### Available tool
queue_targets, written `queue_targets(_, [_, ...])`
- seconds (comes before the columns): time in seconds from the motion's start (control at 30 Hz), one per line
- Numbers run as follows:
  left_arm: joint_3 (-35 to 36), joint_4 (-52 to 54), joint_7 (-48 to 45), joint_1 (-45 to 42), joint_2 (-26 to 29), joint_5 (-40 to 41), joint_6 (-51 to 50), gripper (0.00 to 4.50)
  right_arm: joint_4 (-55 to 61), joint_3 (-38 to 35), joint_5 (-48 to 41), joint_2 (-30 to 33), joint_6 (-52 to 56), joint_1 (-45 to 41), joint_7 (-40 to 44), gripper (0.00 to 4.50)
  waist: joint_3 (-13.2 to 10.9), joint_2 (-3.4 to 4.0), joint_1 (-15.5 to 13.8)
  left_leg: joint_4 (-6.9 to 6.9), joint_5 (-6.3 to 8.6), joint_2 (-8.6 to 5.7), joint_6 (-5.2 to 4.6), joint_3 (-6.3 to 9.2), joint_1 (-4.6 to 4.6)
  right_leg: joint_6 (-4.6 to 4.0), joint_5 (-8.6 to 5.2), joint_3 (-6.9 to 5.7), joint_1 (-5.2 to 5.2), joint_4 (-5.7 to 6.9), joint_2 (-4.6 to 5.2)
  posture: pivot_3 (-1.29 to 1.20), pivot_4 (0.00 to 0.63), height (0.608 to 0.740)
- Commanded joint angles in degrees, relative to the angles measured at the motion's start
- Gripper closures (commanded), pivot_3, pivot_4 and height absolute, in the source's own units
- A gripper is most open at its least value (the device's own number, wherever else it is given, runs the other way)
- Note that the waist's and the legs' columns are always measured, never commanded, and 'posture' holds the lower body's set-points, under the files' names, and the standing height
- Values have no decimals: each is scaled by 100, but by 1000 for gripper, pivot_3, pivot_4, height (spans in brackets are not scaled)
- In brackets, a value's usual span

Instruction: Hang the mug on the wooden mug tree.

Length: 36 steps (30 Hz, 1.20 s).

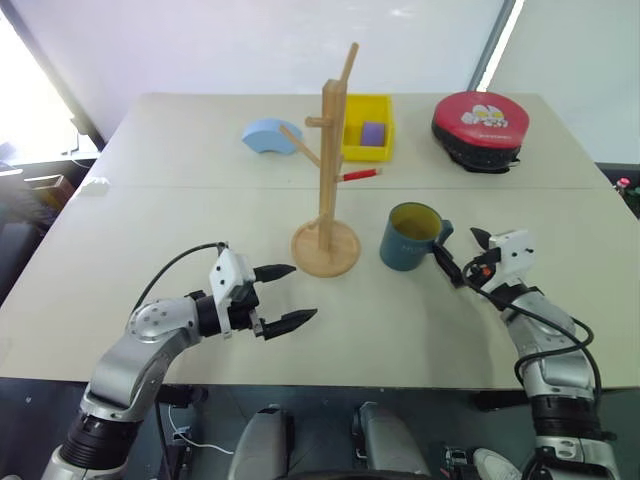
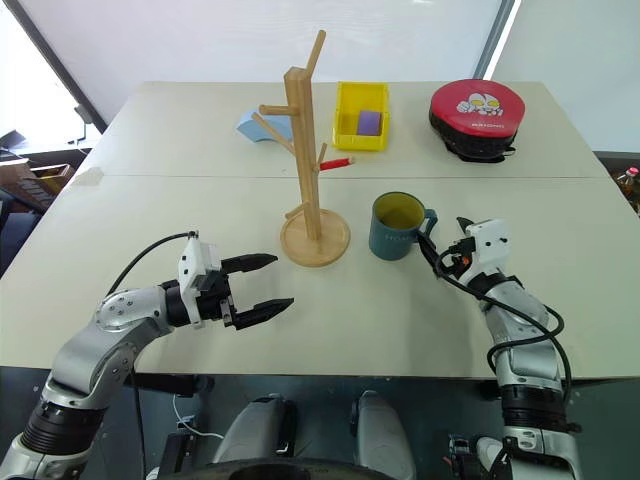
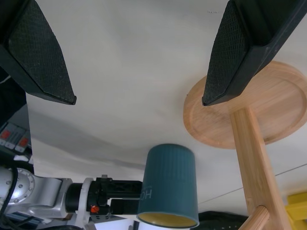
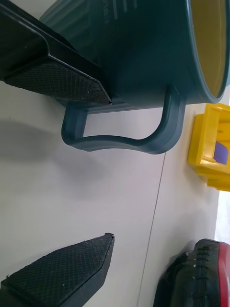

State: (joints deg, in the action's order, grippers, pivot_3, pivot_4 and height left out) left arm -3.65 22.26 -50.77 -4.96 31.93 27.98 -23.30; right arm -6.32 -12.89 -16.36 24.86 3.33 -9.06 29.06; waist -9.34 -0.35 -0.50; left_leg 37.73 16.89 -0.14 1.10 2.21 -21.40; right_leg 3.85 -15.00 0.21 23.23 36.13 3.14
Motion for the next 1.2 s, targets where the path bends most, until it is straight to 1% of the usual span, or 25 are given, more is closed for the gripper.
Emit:
queue_targets(0.03, [28, 226, 20, 9, -5, 81, 9, 0, -173, 85, 71, -51, -211, -324, 45, 69, 0, 0, 25, 1, 0, 0, 0, -4, 2, 0, 0, 4, 0, 1, -2, 0, 150, 735])
queue_targets(0.17, [29, 216, 9, 33, 0, 75, 30, 0, -513, 159, 108, -96, -344, -534, 92, 69, -1, -1, 56, 1, 0, 11, 0, -15, 8, 1, 0, 27, 0, 2, -31, 0, 150, 735])
queue_targets(0.3, [87, 231, -3, 42, 47, 81, 31, 0, -793, 236, 99, -198, -457, -720, 197, 69, -1, -1, 116, 1, 0, 14, -1, -18, 9, 5, 3, 35, 1, 4, -36, 0, 150, 735])
queue_targets(0.33, [99, 240, 5, 46, 47, 92, 24, 0, -812, 259, 66, -216, -468, -735, 274, 304, -1, -1, 119, 1, 0, 14, -1, -19, 9, 10, 6, 36, 1, 4, -36, 0, 150, 735])
queue_targets(0.37, [97, 250, 3, 56, 52, 95, 23, 0, -820, 282, 45, -229, -469, -740, 341, 572, -1, -1, 121, 1, 0, 14, -1, -19, 9, 14, 8, 36, 1, 4, -36, 0, 150, 735])
queue_targets(0.43, [80, 281, -3, 81, 77, 73, 33, 0, -807, 306, 21, -244, -463, -729, 443, 1395, -1, -1, 122, 1, 1, 14, -1, -20, 10, 14, 8, 37, 2, 5, -36, 0, 150, 735])
queue_targets(0.47, [76, 289, -2, 86, 85, 64, 38, 0, -804, 309, 17, -250, -464, -724, 473, 1863, -1, -1, 123, 1, 1, 14, -1, -20, 10, 14, 8, 38, 2, 5, -36, 0, 150, 735])
queue_targets(0.57, [117, 297, 89, 95, 45, 68, 45, 0, -790, 306, 5, -284, -474, -694, 539, 3583, -1, -1, 122, 1, 1, 14, -1, -20, 10, 15, 8, 40, 2, 5, -35, 0, 150, 735])
queue_targets(0.63, [104, 316, 115, 138, 42, 65, 50, 0, -753, 311, -8, -305, -479, -667, 576, 4447, -1, -1, 122, 1, 1, 14, -1, -21, 10, 15, 9, 42, 2, 5, -35, 0, 150, 735])
queue_targets(0.8, [69, 329, 147, 198, 55, 2, 92, 0, -569, 333, 128, -285, -543, -630, 473, 4447, -1, 0, 123, 1, 1, 14, -1, -22, 11, 15, 9, 46, 3, 5, -30, 0, 150, 735])
queue_targets(0.83, [82, 303, 152, 188, 59, -16, 111, 0, -373, 361, 201, -233, -544, -581, 440, 4447, -1, 0, 123, 0, 1, 14, -1, -22, 10, 14, 8, 46, 4, 5, -29, 0, 150, 735])
queue_targets(0.97, [193, 195, 180, 189, 93, -93, 199, 0, 872, 716, 1017, 339, -798, -158, 500, 4447, -6, 7, 110, 0, 1, 13, -1, -23, 6, 15, 9, 48, 10, 6, -29, 0, 150, 735])
queue_targets(1.0, [207, 189, 174, 194, 98, -96, 205, 0, 1011, 766, 1109, 414, -807, -105, 490, 4447, -5, 7, 112, 0, 1, 12, -1, -24, 4, 16, 9, 48, 12, 6, -29, 0, 150, 735])
queue_targets(1.13, [237, -20, 60, 104, 130, -126, 308, 0, 2567, 923, 1310, 916, -373, -70, 661, 4447, -10, 2, 127, 1, 2, 14, -2, -30, 8, 16, 9, 51, 13, 7, -35, 0, 150, 735])
queue_targets(1.2, [216, -90, 2, -12, 117, -89, 305, 0, 2846, 945, 1366, 1054, -160, -187, 672, 4447, -11, -1, 119, 1, 2, 20, -2, -28, 8, 15, 8, 51, 13, 7, -39, 0, 150, 735])
